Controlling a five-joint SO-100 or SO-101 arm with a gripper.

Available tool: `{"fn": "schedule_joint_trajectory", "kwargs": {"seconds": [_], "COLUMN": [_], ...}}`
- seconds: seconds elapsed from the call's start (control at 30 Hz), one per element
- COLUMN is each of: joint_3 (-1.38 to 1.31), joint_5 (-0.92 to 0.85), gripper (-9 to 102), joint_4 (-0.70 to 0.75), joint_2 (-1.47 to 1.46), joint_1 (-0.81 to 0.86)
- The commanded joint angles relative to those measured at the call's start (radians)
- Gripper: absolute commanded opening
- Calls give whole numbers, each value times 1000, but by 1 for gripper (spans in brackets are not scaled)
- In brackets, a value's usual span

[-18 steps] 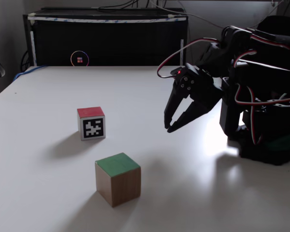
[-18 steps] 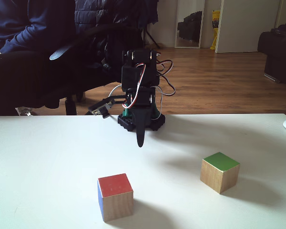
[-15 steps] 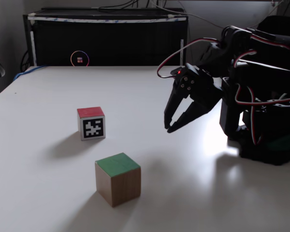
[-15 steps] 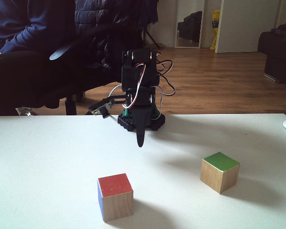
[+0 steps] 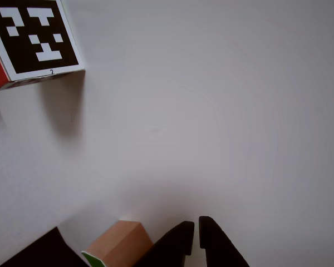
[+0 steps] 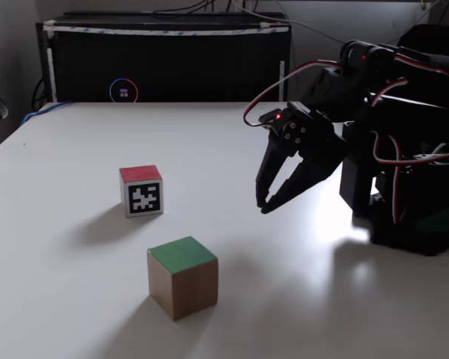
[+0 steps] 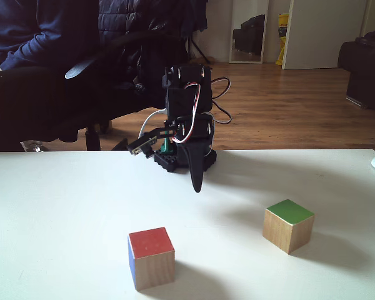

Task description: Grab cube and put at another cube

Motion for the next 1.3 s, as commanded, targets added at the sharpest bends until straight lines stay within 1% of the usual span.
{"fn": "schedule_joint_trajectory", "kwargs": {"seconds": [0.0,0.1,0.17,0.23,0.3,0.37,0.43,0.6,0.7,0.8,0.9,1.0,1.03,1.27], "joint_3": [-8,-58,-121,-198,-285,-371,-453,-667,-723,-732,-732,-781,-805,-1009], "joint_5": [8,48,71,67,48,-5,-46,-58,-66,-89,-114,-146,-152,-175], "gripper": [0,0,0,0,0,1,4,6,11,20,26,38,40,44], "joint_4": [-57,-120,-141,-150,-163,-178,-184,-149,-144,-127,-135,-124,-118,-51], "joint_2": [5,5,-23,-146,-328,-486,-603,-836,-877,-879,-890,-942,-968,-1221], "joint_1": [25,46,25,-34,-78,-91,-104,-163,-198,-242,-281,-308,-313,-318]}}
